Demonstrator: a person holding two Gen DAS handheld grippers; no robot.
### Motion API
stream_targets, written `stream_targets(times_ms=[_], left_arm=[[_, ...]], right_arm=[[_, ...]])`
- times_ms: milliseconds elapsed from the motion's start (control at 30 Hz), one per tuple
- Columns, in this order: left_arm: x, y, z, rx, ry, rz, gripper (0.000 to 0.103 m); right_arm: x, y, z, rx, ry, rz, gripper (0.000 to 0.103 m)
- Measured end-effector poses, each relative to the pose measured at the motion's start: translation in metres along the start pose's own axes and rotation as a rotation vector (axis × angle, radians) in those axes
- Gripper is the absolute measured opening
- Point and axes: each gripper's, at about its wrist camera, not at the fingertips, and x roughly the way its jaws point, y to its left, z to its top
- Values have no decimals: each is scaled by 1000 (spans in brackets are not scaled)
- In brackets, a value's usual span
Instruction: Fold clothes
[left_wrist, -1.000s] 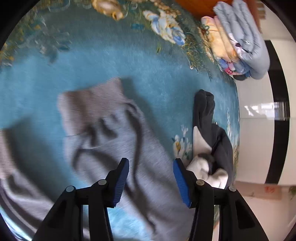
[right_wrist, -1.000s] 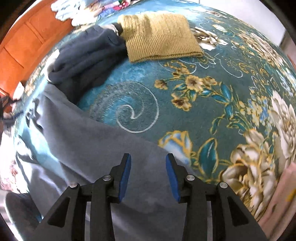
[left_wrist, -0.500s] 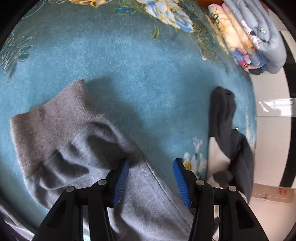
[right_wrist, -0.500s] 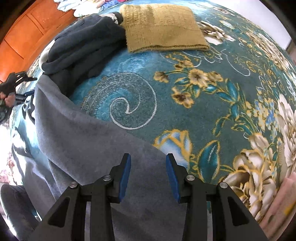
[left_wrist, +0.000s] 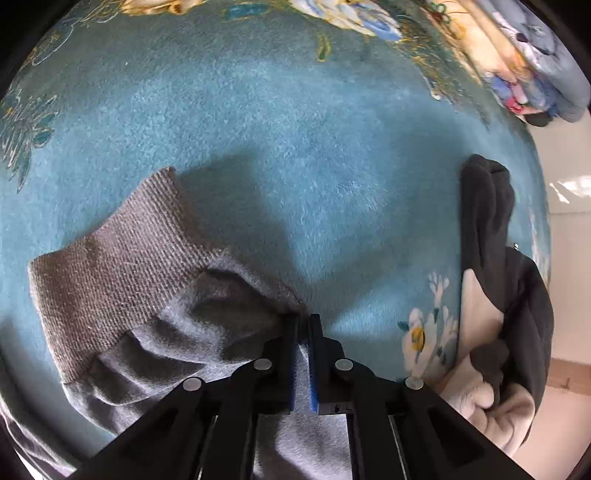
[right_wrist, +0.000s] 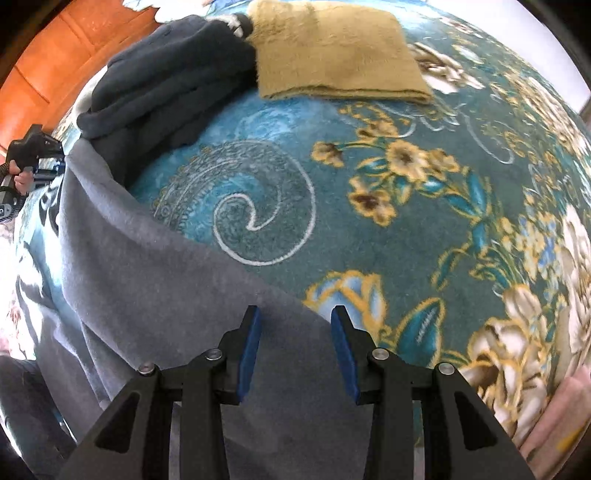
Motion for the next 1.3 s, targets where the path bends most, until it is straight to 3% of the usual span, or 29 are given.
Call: stream_targets(times_ms=[233, 300, 367, 633, 733, 833, 933, 1067, 1200, 1300], left_arm=[[-29, 14, -7, 6, -13, -83, 4], [-47, 11, -9, 24, -30, -112, 4], [-66, 4, -8, 44, -50, -143, 4], [-173, -13, -23, 173, -159, -344, 4], [-212, 11, -45, 226, -208, -424, 4], [-226, 62, -65, 229, -244, -412, 4], [-218, 120, -84, 189, -244, -337, 4], [-168, 199, -101, 9, -148, -206, 3], [-150, 232, -114, -101, -122, -190, 4], [-165, 229, -119, -122, -162, -263, 4]], right_arm=[[11, 9, 0, -61, 51, -34, 39], [10, 12, -1, -67, 70, -67, 7], [2, 11, -3, -39, 61, -69, 2], [-105, 9, -1, 47, -201, -100, 1], [-154, 19, -22, 41, -308, -96, 1], [-191, 43, -62, -4, -361, -90, 1], [-188, 74, -115, -59, -277, -29, 1], [-124, 102, -168, -89, -57, 67, 1], [-78, 105, -186, -40, 64, 106, 1], [-82, 99, -178, -17, 53, 112, 1]])
